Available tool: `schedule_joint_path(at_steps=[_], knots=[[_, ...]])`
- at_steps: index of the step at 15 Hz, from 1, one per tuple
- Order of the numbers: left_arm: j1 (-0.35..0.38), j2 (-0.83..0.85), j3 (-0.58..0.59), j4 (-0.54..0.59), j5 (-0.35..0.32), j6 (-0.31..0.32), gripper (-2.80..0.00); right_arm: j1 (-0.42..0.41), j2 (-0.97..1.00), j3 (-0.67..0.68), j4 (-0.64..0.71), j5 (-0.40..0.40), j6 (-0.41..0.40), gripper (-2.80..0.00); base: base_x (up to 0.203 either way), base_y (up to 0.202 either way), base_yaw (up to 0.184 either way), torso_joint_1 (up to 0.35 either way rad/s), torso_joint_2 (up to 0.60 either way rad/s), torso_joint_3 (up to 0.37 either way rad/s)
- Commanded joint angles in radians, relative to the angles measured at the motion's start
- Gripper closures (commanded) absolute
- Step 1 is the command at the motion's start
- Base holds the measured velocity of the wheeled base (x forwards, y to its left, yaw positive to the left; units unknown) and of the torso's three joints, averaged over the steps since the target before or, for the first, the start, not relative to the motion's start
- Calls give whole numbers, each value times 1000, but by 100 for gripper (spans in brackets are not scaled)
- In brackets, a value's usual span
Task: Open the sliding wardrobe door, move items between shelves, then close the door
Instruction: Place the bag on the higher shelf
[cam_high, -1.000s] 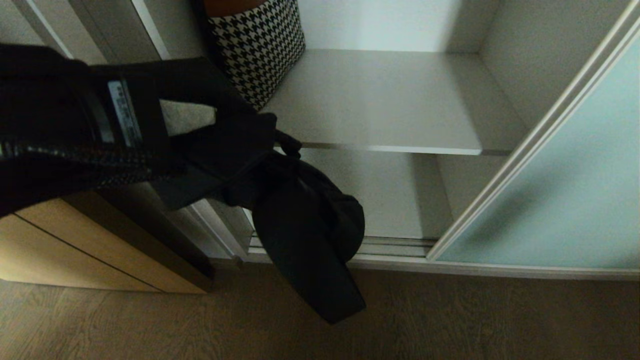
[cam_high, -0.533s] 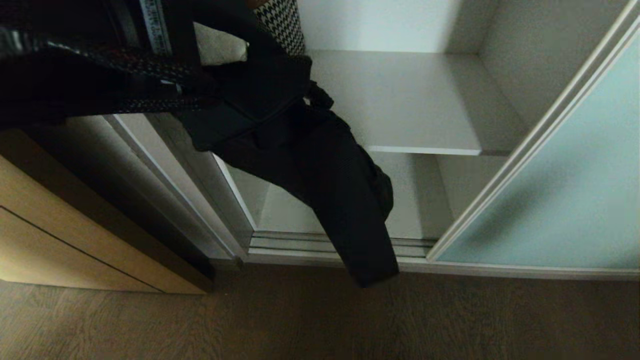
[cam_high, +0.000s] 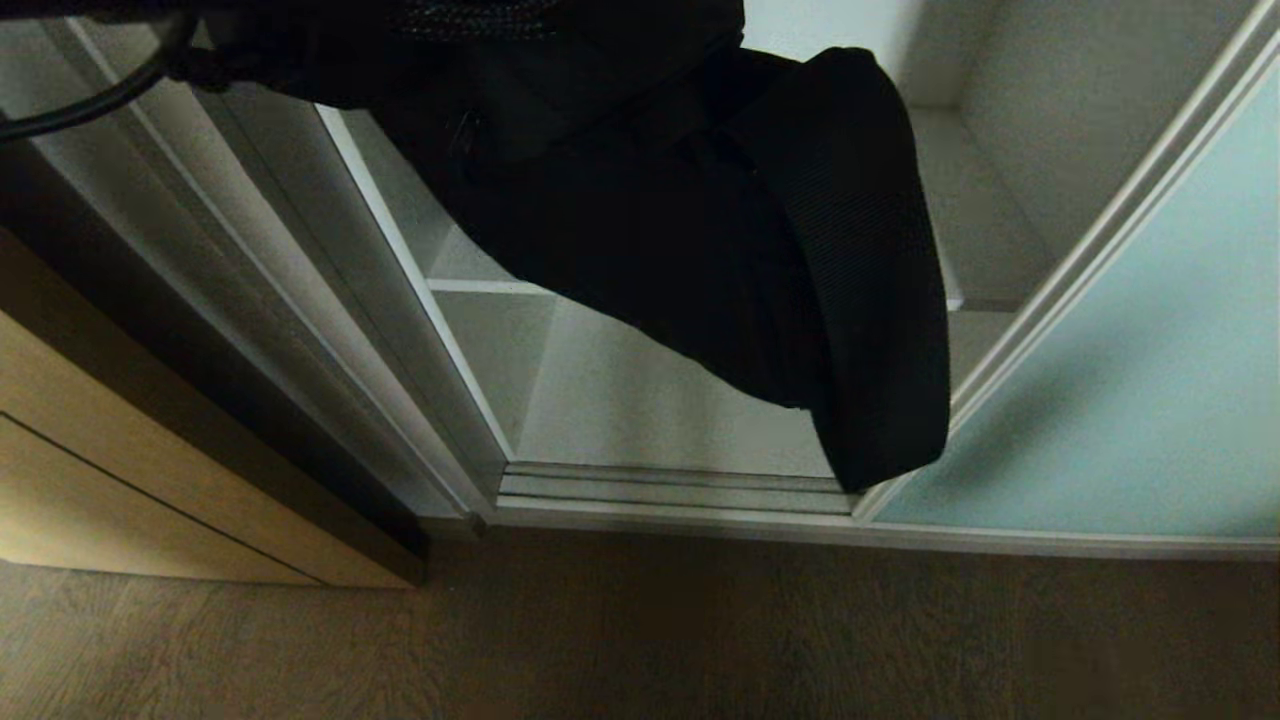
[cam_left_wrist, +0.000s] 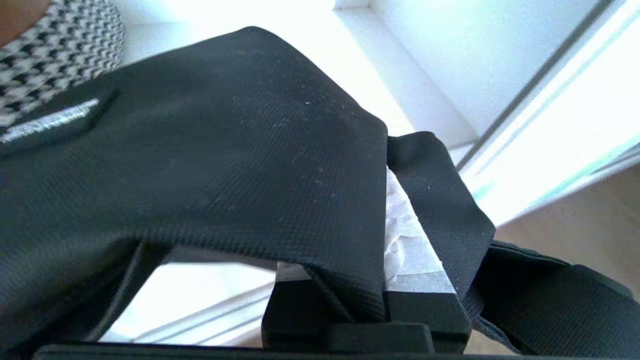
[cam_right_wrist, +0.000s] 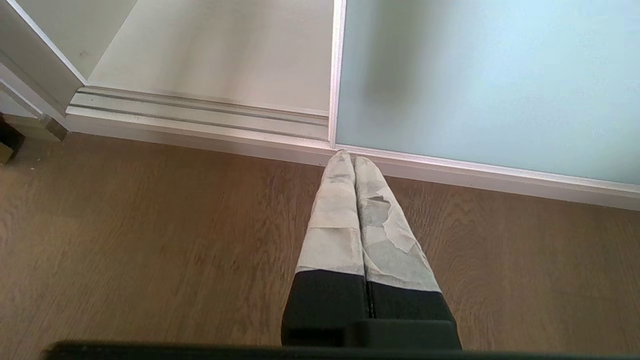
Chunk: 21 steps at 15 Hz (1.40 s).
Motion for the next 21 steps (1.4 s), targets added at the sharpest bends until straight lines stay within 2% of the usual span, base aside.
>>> schedule_joint_path(at_steps=[1, 5, 14, 21], knots=[[-3, 112, -96, -2, 0, 2, 0, 0, -1, 0, 0, 1, 0, 0, 0, 0, 0, 0, 0, 0], [-5, 222, -208, -21, -20, 13, 0, 0, -1, 0, 0, 1, 0, 0, 0, 0, 0, 0, 0, 0], [-52, 279, -213, -117, -31, 21, 0, 0, -1, 0, 0, 1, 0, 0, 0, 0, 0, 0, 0, 0], [-60, 284, -213, -118, -30, 22, 0, 0, -1, 0, 0, 1, 0, 0, 188, 0, -1, 3, 4, 1]])
